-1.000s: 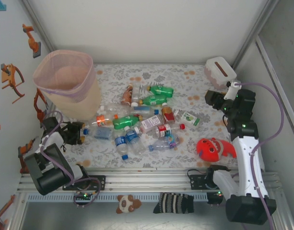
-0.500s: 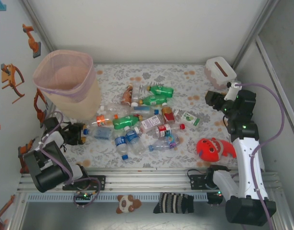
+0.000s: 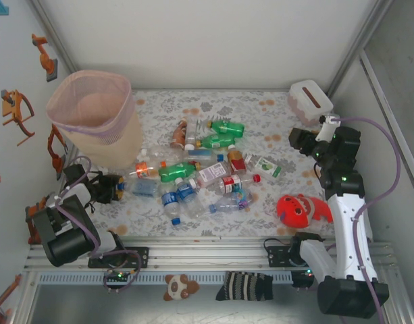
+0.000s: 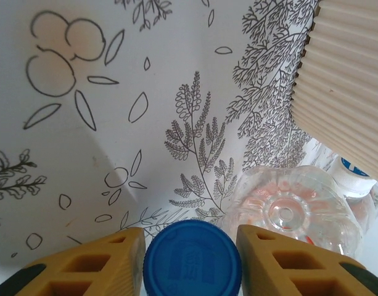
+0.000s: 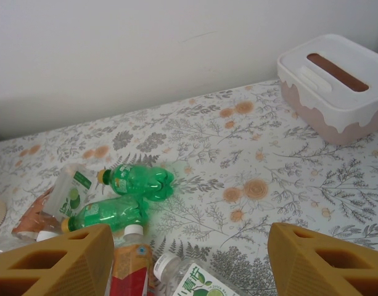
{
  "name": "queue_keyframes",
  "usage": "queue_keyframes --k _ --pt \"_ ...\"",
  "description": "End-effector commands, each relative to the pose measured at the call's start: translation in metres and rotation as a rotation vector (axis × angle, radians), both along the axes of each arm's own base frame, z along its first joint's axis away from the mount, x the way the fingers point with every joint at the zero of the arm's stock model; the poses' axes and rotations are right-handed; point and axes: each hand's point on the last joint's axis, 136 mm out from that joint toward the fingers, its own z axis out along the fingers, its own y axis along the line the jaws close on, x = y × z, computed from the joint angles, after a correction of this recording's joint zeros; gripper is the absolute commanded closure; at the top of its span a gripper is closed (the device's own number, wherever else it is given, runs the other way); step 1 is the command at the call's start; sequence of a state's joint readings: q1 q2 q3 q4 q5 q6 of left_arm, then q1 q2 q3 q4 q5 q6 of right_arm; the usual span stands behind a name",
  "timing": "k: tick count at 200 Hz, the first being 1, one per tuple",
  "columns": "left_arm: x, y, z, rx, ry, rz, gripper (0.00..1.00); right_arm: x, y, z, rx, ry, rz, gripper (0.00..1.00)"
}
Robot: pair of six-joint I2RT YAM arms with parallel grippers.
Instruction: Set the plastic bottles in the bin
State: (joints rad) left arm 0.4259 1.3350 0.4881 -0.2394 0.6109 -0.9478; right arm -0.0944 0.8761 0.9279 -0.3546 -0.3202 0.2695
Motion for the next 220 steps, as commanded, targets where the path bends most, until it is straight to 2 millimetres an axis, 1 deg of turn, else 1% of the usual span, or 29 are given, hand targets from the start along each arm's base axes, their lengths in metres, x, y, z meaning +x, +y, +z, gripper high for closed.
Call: queue_keyframes --k 1,24,49,80,114,134,153,184,220 --pt "0.003 -0.001 0.003 -0.007 -0.008 -0.002 0.60 -0.001 -0.002 0.016 -0.016 -0.042 -0.008 0.34" --pt "0.003 0.001 0.007 0.006 -0.021 0.003 0.64 -0.001 -0.002 0.019 -0.018 -0.046 -0.007 0.34" --pt "0.003 0.005 0.017 0.037 -0.034 -0.004 0.67 -0.003 -0.002 0.021 -0.025 -0.048 -0.008 0.34" --pt "0.002 0.010 0.041 0.100 -0.069 -0.028 0.69 -0.005 -0.002 0.024 -0.030 -0.056 -0.007 0.34" --pt "-0.002 0.013 0.078 0.193 -0.132 -0.086 0.72 -0.008 -0.003 0.029 -0.043 -0.064 -0.009 0.34" --pt "-0.003 0.012 0.106 0.254 -0.200 -0.136 0.75 -0.010 -0.003 0.032 -0.050 -0.069 -0.008 0.34" --pt "-0.002 0.005 0.140 0.306 -0.318 -0.205 0.78 -0.011 -0.003 0.035 -0.055 -0.074 -0.008 0.34" --pt "-0.003 -0.009 0.210 0.413 -0.564 -0.282 0.80 -0.014 -0.002 0.044 -0.058 -0.095 -0.006 0.34" --pt "-0.013 -0.022 0.284 0.568 -0.795 -0.325 0.90 -0.016 -0.001 0.053 -0.057 -0.112 -0.003 0.33"
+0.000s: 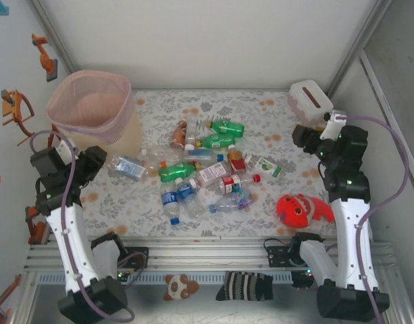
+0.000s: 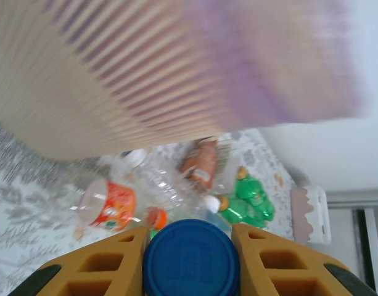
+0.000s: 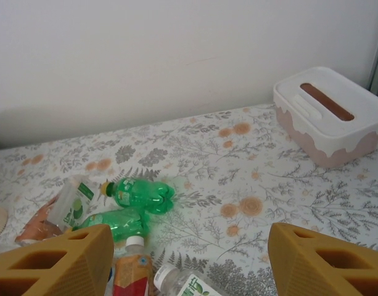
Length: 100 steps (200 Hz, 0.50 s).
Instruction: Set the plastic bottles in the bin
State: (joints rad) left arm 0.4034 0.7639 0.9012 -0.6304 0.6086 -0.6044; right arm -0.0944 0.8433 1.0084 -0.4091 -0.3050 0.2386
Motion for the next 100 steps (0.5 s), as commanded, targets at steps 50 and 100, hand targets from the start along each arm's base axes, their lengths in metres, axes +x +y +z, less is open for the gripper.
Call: queue_keyframes --k 50,100 --pt "-0.014 -0.022 0.124 0.218 -0.339 -0.098 1.00 -0.006 0.001 0.031 -0.016 -0.074 0.005 0.34" --pt "0.003 -0.009 0.186 0.357 -0.448 -0.076 1.00 -0.004 0.001 0.033 -0.009 -0.076 0.006 0.33"
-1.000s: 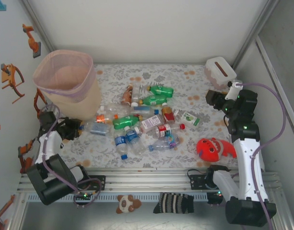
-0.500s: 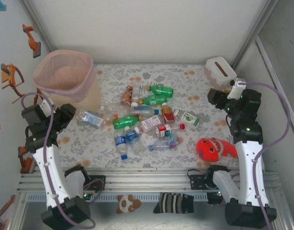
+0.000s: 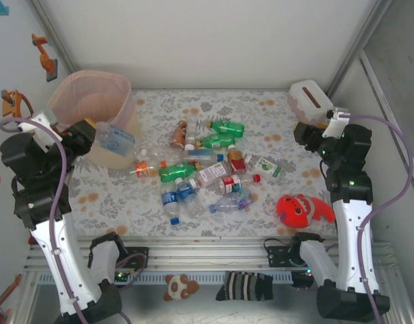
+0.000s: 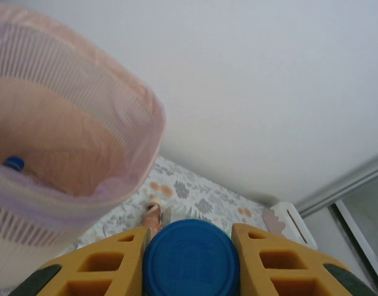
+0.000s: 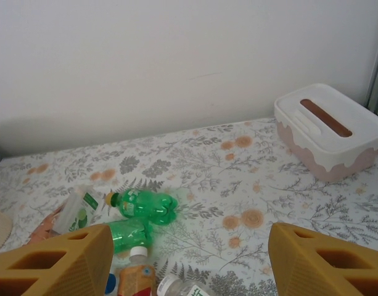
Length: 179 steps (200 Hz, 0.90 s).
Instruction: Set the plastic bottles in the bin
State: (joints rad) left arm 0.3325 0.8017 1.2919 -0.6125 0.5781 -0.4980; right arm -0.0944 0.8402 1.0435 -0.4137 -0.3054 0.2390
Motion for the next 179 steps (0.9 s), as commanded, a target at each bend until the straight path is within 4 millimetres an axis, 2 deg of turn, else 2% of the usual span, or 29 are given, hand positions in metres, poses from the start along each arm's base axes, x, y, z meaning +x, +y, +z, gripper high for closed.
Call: queue_keyframes --k 1,33,51,71,98,125,144,179 --pt "0.009 0.007 0.033 0.113 -0.087 0.014 1.00 -0.002 0.001 0.017 -0.007 -0.043 0.006 0.33" --pt "0.031 0.016 0.066 0.205 -0.135 0.020 1.00 -0.003 0.002 0.017 -0.004 -0.040 0.010 0.33" --pt "0.050 0.022 0.075 0.257 -0.140 0.021 1.00 -0.002 0.001 0.016 -0.003 -0.037 0.008 0.33" --pt "0.070 0.031 0.079 0.332 -0.135 0.048 1.00 -0.002 0.001 0.015 0.002 -0.037 0.006 0.33" --pt "0.099 0.043 0.073 0.444 -0.102 0.091 1.00 0.000 0.002 0.013 0.010 -0.029 0.006 0.33" --pt "0.128 0.044 0.052 0.536 -0.022 0.080 1.00 0.000 0.001 0.014 0.009 -0.030 0.000 0.33" --pt "0.149 0.042 0.025 0.608 0.061 0.054 1.00 0.000 0.000 0.014 0.007 -0.029 -0.003 0.33" --pt "0.172 0.035 -0.031 0.702 0.232 -0.004 1.00 0.000 -0.001 0.015 0.008 -0.029 -0.010 0.33"
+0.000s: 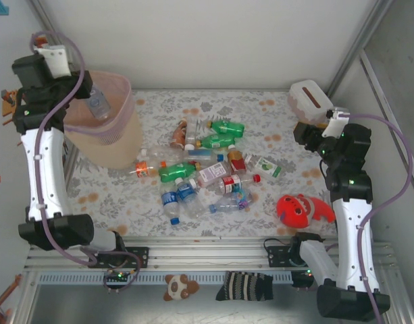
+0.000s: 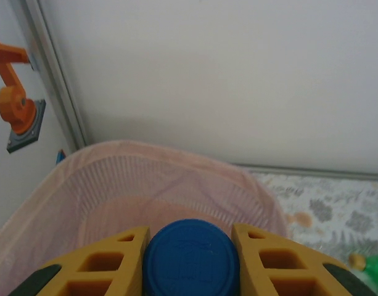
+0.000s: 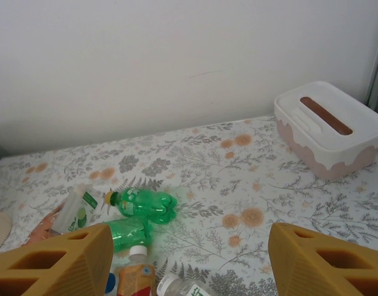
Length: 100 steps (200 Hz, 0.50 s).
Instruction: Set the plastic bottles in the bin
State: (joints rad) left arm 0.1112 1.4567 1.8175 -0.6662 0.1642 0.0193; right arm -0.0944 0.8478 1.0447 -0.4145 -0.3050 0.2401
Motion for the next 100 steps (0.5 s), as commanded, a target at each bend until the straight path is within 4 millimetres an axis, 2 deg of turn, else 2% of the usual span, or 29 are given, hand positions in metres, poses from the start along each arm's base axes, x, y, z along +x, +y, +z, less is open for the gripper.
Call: queue_keyframes --k 1,44,72,100 --pt "0.006 0.005 -0.032 0.127 0.121 0.009 1.00 -0.002 -0.001 0.017 0.006 -0.036 -0.010 0.33" --pt "0.016 0.009 -0.116 0.139 0.395 -0.005 1.00 -0.002 0.000 0.017 0.010 -0.032 -0.005 0.33" --pt "0.012 0.006 -0.172 0.109 0.584 -0.034 1.00 -0.003 0.000 0.017 0.010 -0.033 -0.003 0.33" --pt "0.009 0.000 -0.215 0.064 0.730 -0.055 1.00 -0.003 0.001 0.018 0.011 -0.034 -0.002 0.33"
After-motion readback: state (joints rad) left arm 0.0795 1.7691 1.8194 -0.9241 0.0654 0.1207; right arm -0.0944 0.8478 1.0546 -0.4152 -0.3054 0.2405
